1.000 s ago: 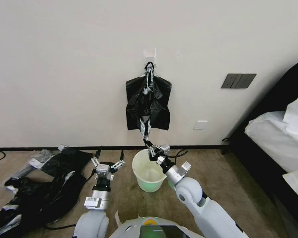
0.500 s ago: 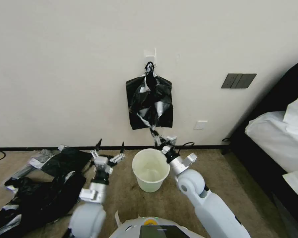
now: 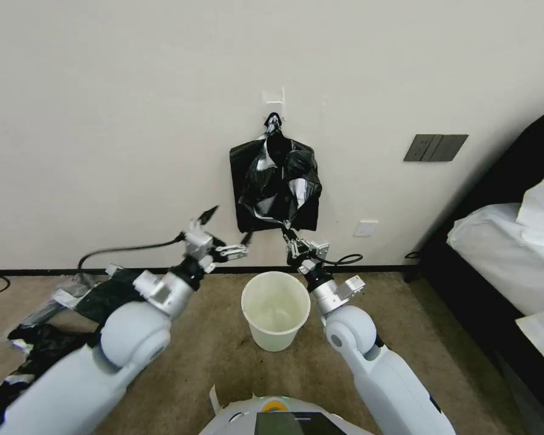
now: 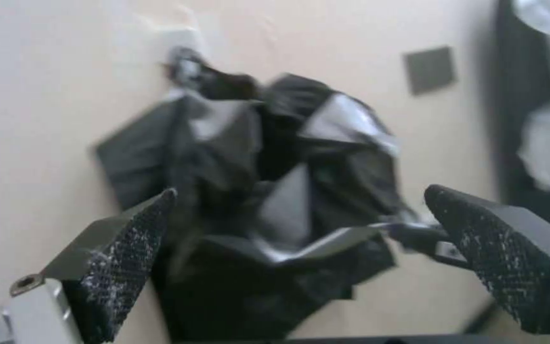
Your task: Place a trash bag onto the trash bin.
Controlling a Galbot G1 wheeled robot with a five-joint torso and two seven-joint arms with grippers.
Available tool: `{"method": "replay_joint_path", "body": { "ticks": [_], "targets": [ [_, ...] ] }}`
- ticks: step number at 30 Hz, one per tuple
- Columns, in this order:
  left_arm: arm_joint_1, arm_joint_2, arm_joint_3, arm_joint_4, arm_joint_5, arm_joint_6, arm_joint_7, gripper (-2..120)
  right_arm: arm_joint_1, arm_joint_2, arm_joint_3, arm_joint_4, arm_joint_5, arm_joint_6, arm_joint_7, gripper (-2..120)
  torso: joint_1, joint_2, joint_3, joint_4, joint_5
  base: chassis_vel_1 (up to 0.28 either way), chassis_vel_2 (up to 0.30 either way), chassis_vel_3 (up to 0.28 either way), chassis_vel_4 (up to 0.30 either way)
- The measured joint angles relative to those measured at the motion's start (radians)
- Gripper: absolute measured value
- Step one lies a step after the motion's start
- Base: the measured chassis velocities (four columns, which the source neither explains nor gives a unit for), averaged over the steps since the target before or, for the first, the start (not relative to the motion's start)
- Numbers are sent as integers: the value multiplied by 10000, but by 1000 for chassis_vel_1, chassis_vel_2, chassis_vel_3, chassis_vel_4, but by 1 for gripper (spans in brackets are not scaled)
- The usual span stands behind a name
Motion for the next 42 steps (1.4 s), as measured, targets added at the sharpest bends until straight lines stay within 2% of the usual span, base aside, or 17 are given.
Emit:
{"method": "replay_joint_path", "body": {
  "ticks": [2, 3, 5, 6, 9, 10, 13, 14, 16, 25, 29, 34, 36, 37, 40, 41, 42],
  "targets": [
    [-2153, 633, 1551, 401, -887, 373, -166, 100, -13, -11, 11, -49, -127, 53, -19, 0, 0, 0, 0, -6, 6, 0, 0, 0, 0],
    [-2153, 633, 1551, 401, -887, 373, -166, 100, -13, -11, 11, -49, -127, 53, -19, 0, 0, 0, 0, -6, 6, 0, 0, 0, 0],
    [-4002, 907, 2889, 912, -1532, 652, -391, 100, -2, -35, 29, -87, -172, 86, -34, 0, 1, 0, 0, -7, 3, 0, 0, 0, 0],
    [-4002, 907, 2889, 912, -1532, 652, -391, 100, -2, -35, 29, -87, -172, 86, -34, 0, 1, 0, 0, -7, 3, 0, 0, 0, 0],
    [-6520, 1069, 4658, 1415, -2029, 879, -504, 100, 12, 35, 27, -117, -219, 115, -51, 0, 0, 0, 0, -4, 4, 0, 0, 0, 0],
    [-6520, 1069, 4658, 1415, -2029, 879, -504, 100, 12, 35, 27, -117, -219, 115, -51, 0, 0, 0, 0, -4, 4, 0, 0, 0, 0],
    [-8106, 956, 6116, 1629, -2536, 1225, -749, 100, -20, 120, 17, -129, -255, 140, -60, 0, 0, 0, 0, -4, 4, 0, 0, 0, 0],
    [-8106, 956, 6116, 1629, -2536, 1225, -749, 100, -20, 120, 17, -129, -255, 140, -60, 0, 0, 0, 0, -4, 4, 0, 0, 0, 0],
    [-8771, 788, 6752, 1790, -2609, 1440, -878, 100, -51, 151, 16, -101, -258, 150, -64, 0, 0, 0, 0, -3, 6, 0, 0, 0, 0],
    [-10237, 149, 7848, 2328, -2575, 2410, -1345, 100, -238, 95, 152, 119, -248, 168, -78, 0, 0, 0, -1, -6, 6, 0, 0, 0, 0],
    [-10595, -26, 8083, 2455, -2823, 2934, -1557, 100, -256, 92, 172, 168, -245, 170, -81, 0, 1, 0, 0, -4, 7, 0, 0, 0, 0],
    [-10794, -154, 8285, 2473, -3068, 3152, -1670, 98, -256, 92, 179, 197, -229, 171, -82, 0, 0, 0, 0, -4, 5, 0, 0, 0, 0],
    [-10963, -222, 8456, 2495, -3077, 3308, -1721, 90, -256, 94, 180, 213, -221, 171, -82, 0, -1, 0, -1, -4, 5, 0, 0, 0, 0],
    [-10963, -222, 8456, 2495, -3077, 3308, -1721, 90, -256, 94, 180, 213, -221, 171, -82, 0, -1, 0, -1, -4, 5, 0, 0, 0, 0],
    [-11192, -357, 8682, 2567, -3064, 3569, -1775, 75, -256, 97, 185, 255, -212, 171, -82, 0, 0, 0, -1, -4, 6, 0, 0, 0, 0],
    [-11192, -357, 8682, 2567, -3064, 3569, -1775, 75, -256, 97, 185, 255, -212, 171, -82, 0, 0, 0, -1, -4, 6, 0, 0, 0, 0],
    [-11232, -409, 8725, 2581, -3030, 3647, -1788, 70, -255, 97, 201, 264, -207, 171, -83, 0, 0, 0, -1, -4, 6, 0, 0, 0, 0]
  ]
}}
